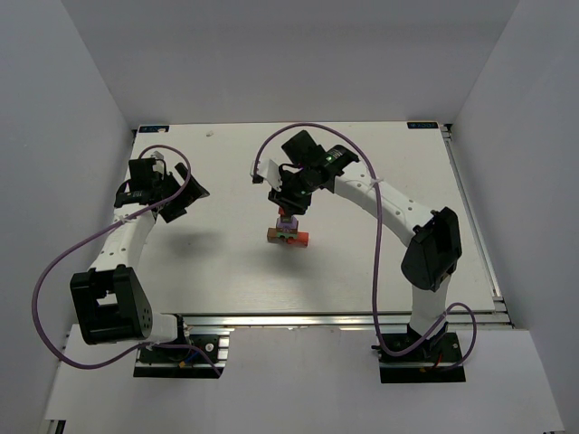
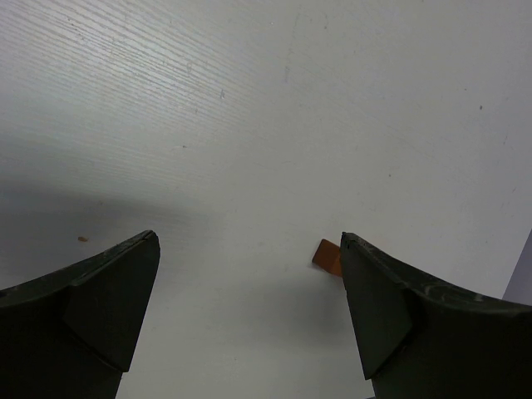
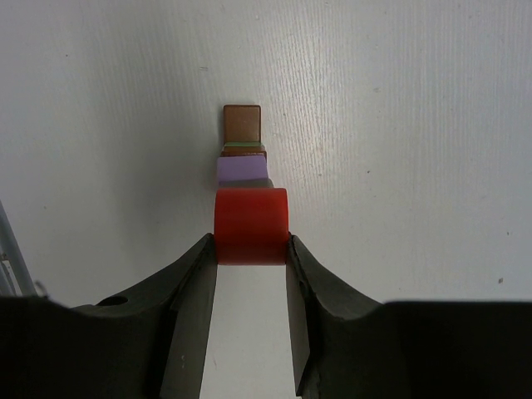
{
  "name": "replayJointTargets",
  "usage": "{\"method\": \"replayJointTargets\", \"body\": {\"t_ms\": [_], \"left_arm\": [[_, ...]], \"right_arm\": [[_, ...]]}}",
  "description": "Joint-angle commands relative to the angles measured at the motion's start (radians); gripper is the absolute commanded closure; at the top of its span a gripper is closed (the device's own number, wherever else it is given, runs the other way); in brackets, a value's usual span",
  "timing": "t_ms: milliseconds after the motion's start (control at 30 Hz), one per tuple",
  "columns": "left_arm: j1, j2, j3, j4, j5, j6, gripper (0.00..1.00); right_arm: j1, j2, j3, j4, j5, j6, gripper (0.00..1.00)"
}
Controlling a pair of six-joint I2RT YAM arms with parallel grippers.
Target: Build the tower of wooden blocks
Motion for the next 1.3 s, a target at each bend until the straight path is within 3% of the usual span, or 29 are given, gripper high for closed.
{"method": "replayJointTargets", "body": {"t_ms": [0,800,1267], "left_arm": [[-0.002,-0.007,0.002,0.009,0.011,0.004,0.02],[0.0,-0.012,0.001,0.014,0.027,0.005,0.02],[0.0,-0.018,0.001,0.017,0.029,0.009,0.02]], "right_arm": [[0.007,0.011,0.011,0.023,-0.001,-0.005,0.71],[0.007,0.005,-0.006,0.019,-0.01,-0.012,0.68],[0.007,0.002,-0.009,0.017,-0.009,-0.014,0.6]]}}
